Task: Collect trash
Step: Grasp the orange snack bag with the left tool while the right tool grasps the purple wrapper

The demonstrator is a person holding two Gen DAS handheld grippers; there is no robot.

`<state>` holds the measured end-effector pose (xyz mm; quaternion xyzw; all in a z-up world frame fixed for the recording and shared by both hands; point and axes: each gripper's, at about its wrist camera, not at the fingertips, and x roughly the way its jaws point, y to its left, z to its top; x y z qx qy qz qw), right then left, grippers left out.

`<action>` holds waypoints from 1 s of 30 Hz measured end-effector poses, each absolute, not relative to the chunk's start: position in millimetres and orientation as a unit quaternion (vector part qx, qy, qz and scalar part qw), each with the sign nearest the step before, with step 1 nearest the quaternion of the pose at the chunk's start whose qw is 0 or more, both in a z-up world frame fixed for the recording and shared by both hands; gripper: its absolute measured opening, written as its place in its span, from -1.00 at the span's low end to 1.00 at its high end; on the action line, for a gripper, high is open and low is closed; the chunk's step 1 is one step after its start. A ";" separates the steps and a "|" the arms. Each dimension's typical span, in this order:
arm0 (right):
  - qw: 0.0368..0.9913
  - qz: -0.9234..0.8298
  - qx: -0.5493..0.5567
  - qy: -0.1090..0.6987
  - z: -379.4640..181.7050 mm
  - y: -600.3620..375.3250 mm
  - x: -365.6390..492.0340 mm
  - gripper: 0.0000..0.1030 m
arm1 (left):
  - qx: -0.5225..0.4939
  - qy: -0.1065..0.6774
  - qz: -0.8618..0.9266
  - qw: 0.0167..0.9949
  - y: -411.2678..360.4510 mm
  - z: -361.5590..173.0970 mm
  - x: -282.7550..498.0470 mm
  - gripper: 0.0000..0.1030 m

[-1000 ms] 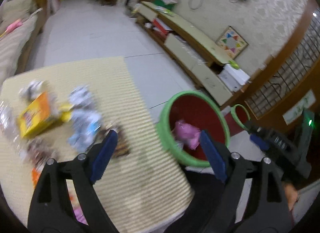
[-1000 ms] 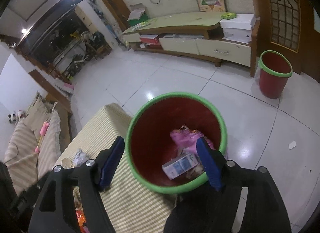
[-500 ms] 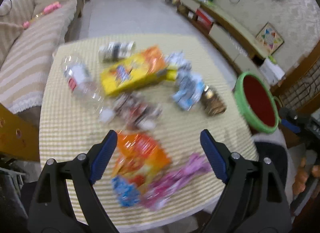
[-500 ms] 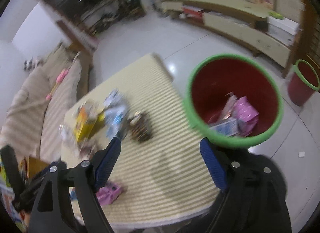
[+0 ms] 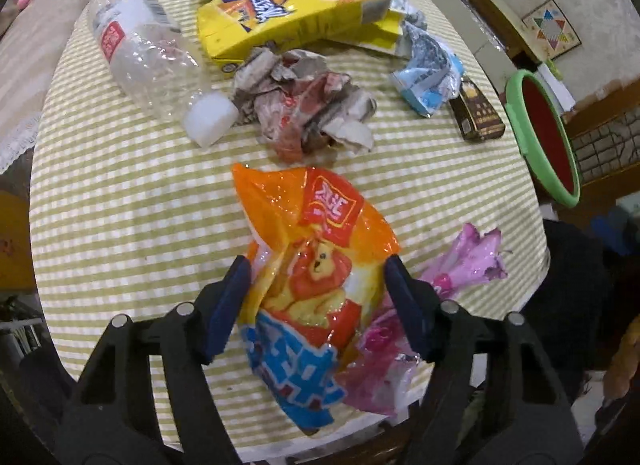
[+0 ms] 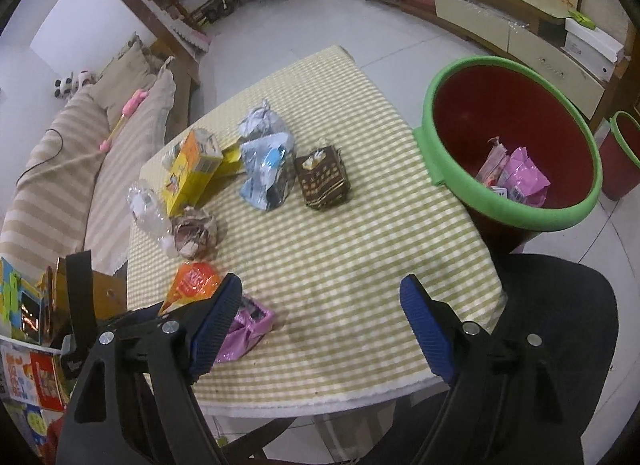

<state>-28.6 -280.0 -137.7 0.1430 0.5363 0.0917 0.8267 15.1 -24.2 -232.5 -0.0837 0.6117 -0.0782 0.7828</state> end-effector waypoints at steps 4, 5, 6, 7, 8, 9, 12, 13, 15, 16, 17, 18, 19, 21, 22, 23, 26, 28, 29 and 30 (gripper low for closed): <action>0.810 0.113 0.147 0.557 -146.5 -265.4 -28.9 0.53 | -0.101 0.603 -0.061 0.789 -15.0 -227.6 6.2 0.17; 0.805 0.119 0.147 0.562 -149.0 -260.8 -29.1 0.53 | -0.111 0.600 -0.054 0.791 -9.4 -226.0 3.2 0.16; 0.800 0.126 0.147 0.568 -152.4 -256.6 -29.3 0.53 | -0.122 0.596 -0.048 0.792 -4.0 -224.4 1.0 0.16; 0.792 0.135 0.145 0.578 -157.5 -250.2 -29.5 0.54 | -0.135 0.592 -0.038 0.794 3.9 -220.6 -2.8 0.15; 0.783 0.143 0.145 0.588 -163.5 -243.6 -29.5 0.54 | -0.142 0.588 -0.031 0.795 8.8 -219.0 -4.9 0.16; 0.776 0.148 0.147 0.595 -167.6 -239.5 -29.4 0.54 | -0.149 0.584 -0.021 0.798 15.1 -216.3 -8.6 0.16; 0.736 0.169 0.173 0.632 -191.4 -221.0 -29.7 0.54 | -0.157 0.578 -0.005 0.801 27.7 -211.4 -15.9 0.16; 0.728 0.174 0.180 0.639 -196.2 -215.6 -30.4 0.54 | -0.159 0.578 -0.001 0.801 30.9 -210.4 -17.6 0.16; 0.718 0.175 0.185 0.648 -205.4 -203.8 -29.4 0.54 | -0.159 0.577 0.004 0.801 31.5 -208.7 -18.2 0.16; 0.718 0.173 0.184 0.648 -207.0 -199.9 -28.7 0.54 | -0.159 0.576 0.006 0.802 32.6 -208.1 -19.5 0.16; 0.719 0.171 0.184 0.648 -209.3 -195.2 -27.7 0.54 | -0.158 0.576 0.007 0.802 31.0 -208.2 -18.5 0.16; 0.719 0.171 0.186 0.648 -210.0 -191.6 -27.0 0.54 | -0.159 0.575 0.008 0.803 31.3 -207.7 -20.1 0.16; 0.718 0.174 0.187 0.647 -211.5 -188.1 -23.8 0.54 | -0.161 0.575 0.009 0.802 30.6 -208.2 -20.0 0.16; 0.719 0.174 0.179 0.648 -215.0 -181.2 -20.4 0.54 | -0.165 0.575 0.010 0.801 28.1 -211.0 -19.3 0.16; 0.719 0.172 0.175 0.650 -217.0 -178.2 -19.1 0.54 | -0.168 0.577 0.011 0.800 27.8 -212.4 -19.7 0.16; 0.719 0.171 0.176 0.650 -218.7 -176.3 -17.9 0.54 | -0.169 0.577 0.012 0.799 28.5 -212.9 -20.8 0.16; 0.735 0.160 0.159 0.640 -219.4 -171.7 -14.9 0.49 | -0.169 0.574 0.014 0.801 28.4 -211.4 -22.2 0.16; 0.740 0.157 0.143 0.638 -222.3 -168.3 -13.8 0.19 | -0.170 0.571 0.017 0.803 30.4 -209.9 -22.7 0.17; 0.737 0.159 0.144 0.641 -224.8 -166.9 -12.3 -0.02 | -0.170 0.570 0.018 0.803 31.4 -209.3 -23.1 0.17; 0.734 0.162 0.147 0.643 -226.1 -167.5 -10.4 -0.20 | -0.171 0.570 0.019 0.804 32.9 -208.9 -24.0 0.17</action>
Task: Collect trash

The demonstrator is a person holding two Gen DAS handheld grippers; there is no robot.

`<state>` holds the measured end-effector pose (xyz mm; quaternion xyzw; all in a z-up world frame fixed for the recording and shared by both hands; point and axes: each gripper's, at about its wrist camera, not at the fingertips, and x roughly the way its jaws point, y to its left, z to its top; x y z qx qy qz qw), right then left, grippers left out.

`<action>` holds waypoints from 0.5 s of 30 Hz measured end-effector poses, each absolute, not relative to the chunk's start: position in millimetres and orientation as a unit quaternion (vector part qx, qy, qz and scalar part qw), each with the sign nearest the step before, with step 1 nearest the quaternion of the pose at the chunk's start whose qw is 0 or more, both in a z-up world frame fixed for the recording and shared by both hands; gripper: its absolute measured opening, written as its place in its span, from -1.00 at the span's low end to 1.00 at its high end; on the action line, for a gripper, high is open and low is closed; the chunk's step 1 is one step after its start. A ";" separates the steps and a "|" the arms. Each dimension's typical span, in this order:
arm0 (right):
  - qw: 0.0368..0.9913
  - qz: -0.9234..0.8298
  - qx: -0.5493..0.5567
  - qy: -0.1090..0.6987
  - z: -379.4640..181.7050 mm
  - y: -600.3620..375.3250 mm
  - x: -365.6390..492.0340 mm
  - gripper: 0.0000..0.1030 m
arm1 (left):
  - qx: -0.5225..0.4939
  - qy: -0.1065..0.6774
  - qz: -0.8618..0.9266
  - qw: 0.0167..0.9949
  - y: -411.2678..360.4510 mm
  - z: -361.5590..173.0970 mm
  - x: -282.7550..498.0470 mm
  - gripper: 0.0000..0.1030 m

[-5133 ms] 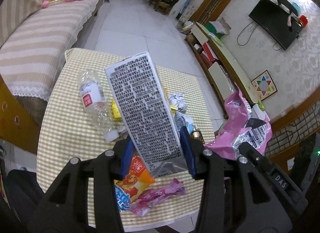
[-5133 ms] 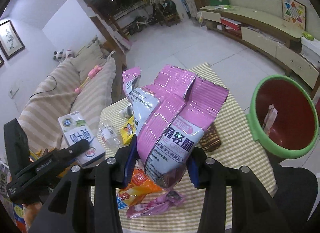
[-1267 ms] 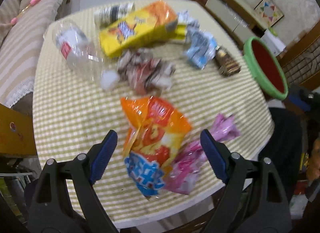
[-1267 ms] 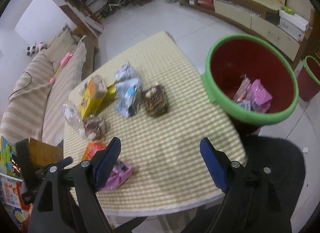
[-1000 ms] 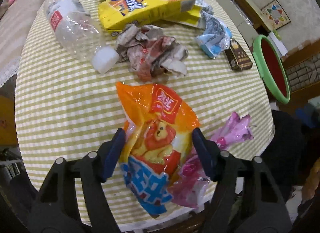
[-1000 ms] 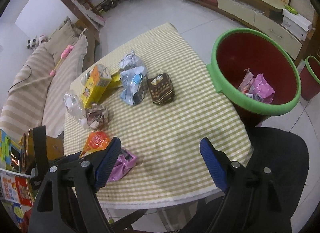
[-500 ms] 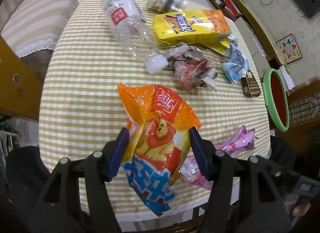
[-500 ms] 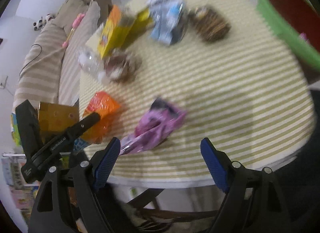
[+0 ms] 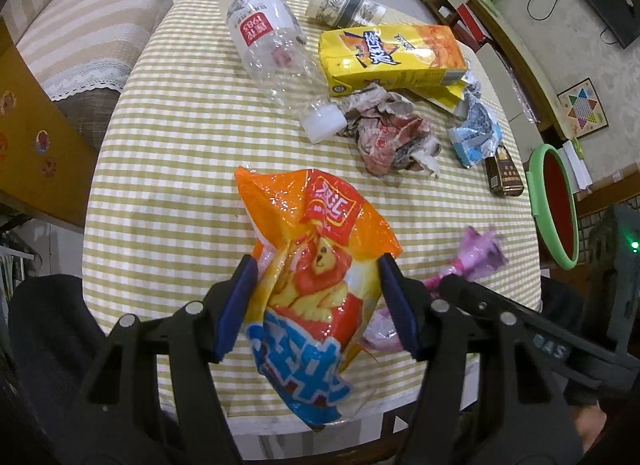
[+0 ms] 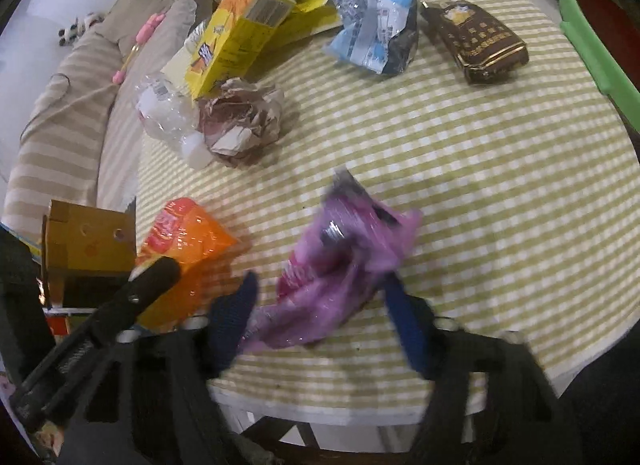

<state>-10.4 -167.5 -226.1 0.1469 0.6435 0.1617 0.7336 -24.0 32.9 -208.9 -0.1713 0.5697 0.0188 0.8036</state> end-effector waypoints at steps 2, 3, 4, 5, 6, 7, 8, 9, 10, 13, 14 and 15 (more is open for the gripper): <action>0.738 0.163 0.149 0.638 -224.1 -169.6 -9.5 -0.35 | -0.173 0.569 0.020 0.804 35.5 -208.5 -24.9 0.17; 0.745 0.163 0.150 0.629 -220.2 -173.2 -9.7 -0.44 | -0.174 0.569 0.020 0.804 36.4 -208.3 -25.1 0.17; 0.749 0.164 0.150 0.625 -218.2 -176.3 -9.7 -0.49 | -0.174 0.569 0.020 0.804 36.7 -208.3 -25.6 0.17; 0.752 0.164 0.150 0.621 -215.5 -179.9 -9.4 -0.54 | -0.174 0.569 0.020 0.803 36.7 -208.4 -26.0 0.17; 0.754 0.163 0.151 0.618 -213.8 -181.6 -9.3 -0.56 | -0.174 0.569 0.019 0.803 36.4 -208.7 -26.2 0.17; 0.756 0.161 0.151 0.616 -211.6 -184.9 -8.3 -0.57 | -0.174 0.570 0.018 0.803 36.2 -208.8 -25.8 0.17; 0.759 0.159 0.150 0.613 -210.0 -188.1 -6.9 -0.61 | -0.174 0.570 0.017 0.803 35.5 -209.0 -25.6 0.17; 0.762 0.158 0.147 0.611 -208.7 -189.8 -5.0 -0.63 | -0.174 0.569 0.016 0.803 35.0 -208.9 -25.8 0.17; 0.767 0.155 0.139 0.607 -206.7 -191.6 -2.1 -0.63 | -0.174 0.569 0.015 0.803 34.4 -208.8 -25.7 0.17; 0.776 0.152 0.115 0.602 -201.5 -191.6 6.6 -0.57 | -0.173 0.569 0.013 0.804 33.0 -208.6 -25.9 0.17; 0.776 0.149 0.111 0.603 -200.4 -193.2 9.6 -0.54 | -0.173 0.569 0.013 0.804 32.9 -208.1 -26.3 0.18; 0.777 0.145 0.110 0.602 -198.8 -192.6 12.0 -0.32 | -0.173 0.569 0.013 0.804 33.0 -207.4 -27.0 0.18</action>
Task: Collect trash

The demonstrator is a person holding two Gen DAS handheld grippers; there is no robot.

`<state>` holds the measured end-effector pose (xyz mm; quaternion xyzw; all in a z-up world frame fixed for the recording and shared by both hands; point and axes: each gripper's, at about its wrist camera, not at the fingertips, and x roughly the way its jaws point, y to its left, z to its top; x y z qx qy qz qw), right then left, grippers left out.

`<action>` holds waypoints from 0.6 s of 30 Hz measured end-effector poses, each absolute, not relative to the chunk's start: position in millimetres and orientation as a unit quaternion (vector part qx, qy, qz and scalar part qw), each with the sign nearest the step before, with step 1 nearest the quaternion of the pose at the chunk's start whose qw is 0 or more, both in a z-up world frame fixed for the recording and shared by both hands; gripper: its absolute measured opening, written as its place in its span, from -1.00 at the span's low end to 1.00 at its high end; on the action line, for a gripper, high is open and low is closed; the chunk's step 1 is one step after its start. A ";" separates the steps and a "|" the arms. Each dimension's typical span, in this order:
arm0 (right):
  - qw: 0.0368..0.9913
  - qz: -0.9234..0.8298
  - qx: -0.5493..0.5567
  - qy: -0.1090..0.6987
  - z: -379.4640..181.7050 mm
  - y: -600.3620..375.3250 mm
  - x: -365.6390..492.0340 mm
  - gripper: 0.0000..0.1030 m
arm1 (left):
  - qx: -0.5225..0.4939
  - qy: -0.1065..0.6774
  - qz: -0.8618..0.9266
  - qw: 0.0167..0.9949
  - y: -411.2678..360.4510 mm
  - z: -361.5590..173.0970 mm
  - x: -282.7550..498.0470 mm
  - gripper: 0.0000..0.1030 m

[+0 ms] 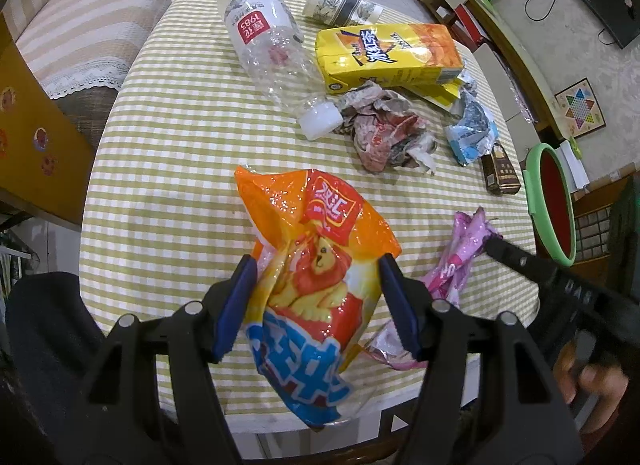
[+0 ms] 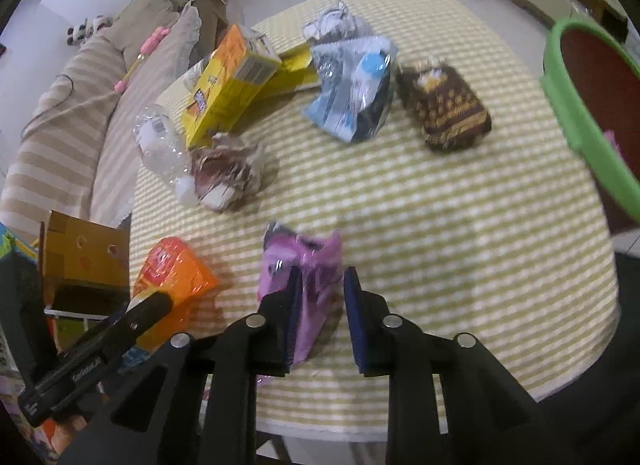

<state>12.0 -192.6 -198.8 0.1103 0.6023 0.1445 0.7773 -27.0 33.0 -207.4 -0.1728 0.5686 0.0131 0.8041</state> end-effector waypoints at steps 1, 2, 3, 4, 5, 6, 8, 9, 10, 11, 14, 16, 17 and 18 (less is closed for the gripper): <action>0.781 0.140 0.117 0.598 -195.0 -195.0 13.7 -0.14 | -0.174 0.567 0.014 0.805 33.5 -205.7 -27.9 0.18; 0.785 0.137 0.123 0.592 -191.7 -196.3 13.4 0.15 | -0.174 0.565 0.015 0.807 34.1 -204.5 -28.5 0.18; 0.788 0.136 0.128 0.586 -188.2 -198.8 11.9 0.24 | -0.176 0.562 0.017 0.808 35.5 -202.7 -29.2 0.18; 0.789 0.135 0.130 0.585 -185.8 -201.5 9.3 0.25 | -0.177 0.560 0.018 0.809 36.4 -201.9 -29.9 0.18; 0.788 0.134 0.130 0.587 -185.3 -201.3 7.3 0.30 | -0.178 0.560 0.020 0.809 37.7 -201.5 -30.1 0.18; 0.785 0.133 0.131 0.591 -186.2 -202.8 3.4 0.33 | -0.179 0.560 0.021 0.809 38.5 -201.6 -30.2 0.18; 0.774 0.135 0.137 0.603 -193.0 -200.8 -3.3 0.36 | -0.180 0.562 0.024 0.807 39.5 -203.0 -29.5 0.19; 0.766 0.138 0.135 0.613 -199.4 -197.1 -6.5 0.37 | -0.180 0.563 0.024 0.806 39.8 -203.5 -29.3 0.19; 0.761 0.140 0.129 0.620 -203.6 -191.4 -7.7 0.37 | -0.180 0.564 0.025 0.806 39.4 -204.1 -29.5 0.19; 0.757 0.142 0.124 0.626 -207.8 -186.6 -9.4 0.37 | -0.180 0.564 0.025 0.805 39.0 -204.6 -29.3 0.19; 0.747 0.152 0.119 0.636 -217.1 -172.9 -14.3 0.37 | -0.179 0.565 0.025 0.805 37.8 -204.7 -29.1 0.19; 0.746 0.159 0.100 0.639 -221.6 -160.6 -14.4 0.37 | -0.179 0.565 0.026 0.805 38.2 -204.1 -29.0 0.19; 0.746 0.163 0.086 0.640 -224.3 -153.7 -14.2 0.38 | -0.178 0.564 0.027 0.806 39.1 -203.8 -29.0 0.19; 0.748 0.163 0.075 0.639 -226.8 -148.4 -13.6 0.38 | -0.179 0.564 0.029 0.805 39.9 -203.7 -29.0 0.19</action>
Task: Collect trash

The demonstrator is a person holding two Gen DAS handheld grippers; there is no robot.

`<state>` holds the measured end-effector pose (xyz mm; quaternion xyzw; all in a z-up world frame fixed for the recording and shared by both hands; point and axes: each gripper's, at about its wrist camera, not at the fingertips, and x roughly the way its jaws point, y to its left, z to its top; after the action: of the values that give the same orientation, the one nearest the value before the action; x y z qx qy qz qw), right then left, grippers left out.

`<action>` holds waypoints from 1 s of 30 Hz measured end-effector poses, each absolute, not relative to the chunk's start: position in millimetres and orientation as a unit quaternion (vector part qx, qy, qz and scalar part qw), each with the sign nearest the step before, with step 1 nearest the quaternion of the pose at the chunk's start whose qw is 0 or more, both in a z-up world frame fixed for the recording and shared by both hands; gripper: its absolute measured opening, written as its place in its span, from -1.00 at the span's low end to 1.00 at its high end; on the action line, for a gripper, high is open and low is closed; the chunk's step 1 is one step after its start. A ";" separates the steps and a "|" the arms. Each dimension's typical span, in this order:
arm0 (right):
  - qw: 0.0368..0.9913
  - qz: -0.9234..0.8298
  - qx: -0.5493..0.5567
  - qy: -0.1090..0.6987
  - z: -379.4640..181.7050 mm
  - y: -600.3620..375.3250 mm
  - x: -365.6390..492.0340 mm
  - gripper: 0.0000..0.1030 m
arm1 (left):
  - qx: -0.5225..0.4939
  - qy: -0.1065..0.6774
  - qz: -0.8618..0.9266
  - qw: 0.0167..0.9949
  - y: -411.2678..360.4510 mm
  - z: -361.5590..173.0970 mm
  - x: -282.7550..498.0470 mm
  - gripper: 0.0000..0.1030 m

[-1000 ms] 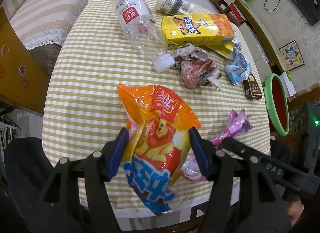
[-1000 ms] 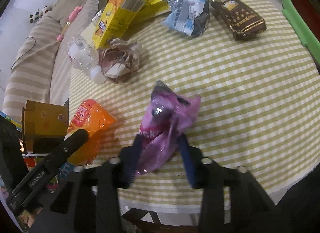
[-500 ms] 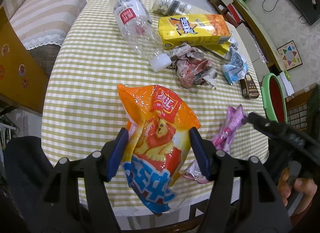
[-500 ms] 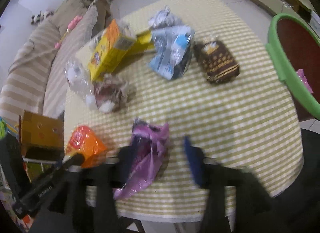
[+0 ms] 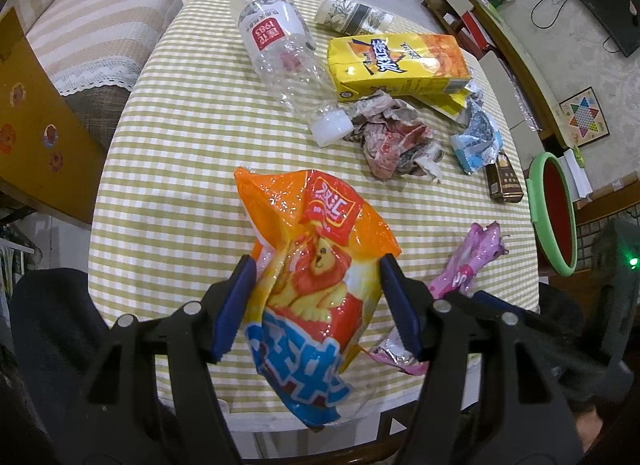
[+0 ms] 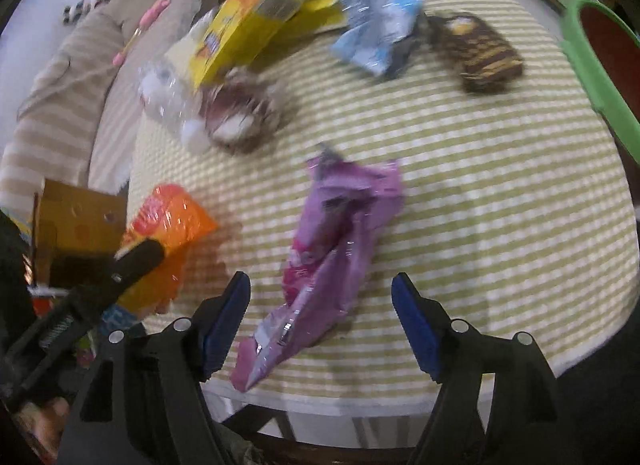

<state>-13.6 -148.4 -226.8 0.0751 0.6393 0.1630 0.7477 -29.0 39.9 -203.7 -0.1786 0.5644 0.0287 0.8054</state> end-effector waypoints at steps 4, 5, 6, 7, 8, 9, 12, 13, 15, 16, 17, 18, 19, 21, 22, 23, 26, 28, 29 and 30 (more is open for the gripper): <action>0.751 0.154 0.045 0.640 -239.0 -136.7 -12.4 0.38 | -0.182 0.564 0.036 0.805 44.6 -203.4 -31.2 0.19; 0.753 0.156 0.044 0.638 -239.4 -135.5 -12.7 0.40 | -0.184 0.563 0.037 0.805 45.5 -203.6 -31.7 0.19; 0.755 0.155 0.041 0.635 -238.8 -134.2 -13.2 0.40 | -0.185 0.564 0.038 0.804 46.8 -204.1 -32.0 0.19; 0.756 0.158 0.040 0.635 -238.7 -132.7 -13.4 0.39 | -0.186 0.564 0.039 0.803 47.1 -204.6 -32.8 0.19; 0.757 0.159 0.037 0.633 -238.6 -131.6 -13.6 0.33 | -0.187 0.565 0.040 0.803 47.5 -205.0 -33.1 0.20; 0.758 0.158 0.033 0.631 -238.2 -131.2 -14.2 0.15 | -0.187 0.565 0.040 0.803 47.9 -205.2 -33.3 0.20; 0.760 0.161 0.030 0.629 -235.4 -133.0 -17.1 -0.10 | -0.188 0.565 0.039 0.803 47.3 -205.7 -33.2 0.20; 0.761 0.162 0.034 0.627 -233.0 -137.1 -16.5 -0.12 | -0.187 0.564 0.037 0.803 46.2 -205.0 -32.6 0.20; 0.765 0.165 0.044 0.621 -227.8 -145.8 -14.2 -0.14 | -0.185 0.562 0.036 0.805 45.1 -203.4 -31.9 0.20; 0.769 0.166 0.051 0.616 -222.9 -149.2 -13.6 -0.14 | -0.184 0.561 0.035 0.806 44.6 -201.8 -31.5 0.20; 0.771 0.167 0.056 0.611 -219.3 -151.0 -12.9 -0.15 | -0.185 0.560 0.035 0.807 44.5 -200.9 -31.4 0.20; 0.775 0.168 0.061 0.606 -214.3 -154.0 -12.0 -0.15 | -0.185 0.559 0.034 0.807 44.4 -199.6 -31.2 0.20; 0.780 0.168 0.067 0.599 -207.4 -157.3 -10.8 -0.15 | -0.185 0.558 0.034 0.808 44.4 -197.7 -30.9 0.20; 0.791 0.166 0.075 0.584 -194.1 -163.3 -8.8 -0.15 | -0.184 0.553 0.031 0.812 42.8 -192.0 -28.8 0.20; 0.795 0.166 0.078 0.579 -189.0 -165.9 -8.0 -0.15 | -0.184 0.551 0.030 0.813 41.6 -189.7 -27.7 0.20; 0.799 0.166 0.080 0.572 -183.3 -168.5 -8.1 -0.14 | -0.185 0.548 0.027 0.816 39.9 -185.9 -25.8 0.20; 0.811 0.165 0.091 0.554 -165.0 -180.0 -3.3 -0.14 | -0.183 0.536 0.017 0.824 34.1 -173.5 -19.4 0.20; 0.816 0.164 0.103 0.545 -154.5 -191.9 0.6 -0.14 | -0.182 0.529 0.010 0.829 29.9 -165.4 -15.0 0.20; 0.819 0.162 0.107 0.540 -151.2 -195.0 1.2 -0.14 | -0.182 0.526 0.006 0.831 27.8 -161.8 -12.2 0.20; 0.822 0.159 0.109 0.535 -147.3 -199.1 1.7 -0.14 | -0.181 0.522 0.002 0.833 25.2 -157.9 -9.5 0.20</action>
<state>1.7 -199.1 -147.3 0.1094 0.5354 0.1592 0.8222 -9.5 25.2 -157.9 -0.1813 0.5222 0.0024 0.8333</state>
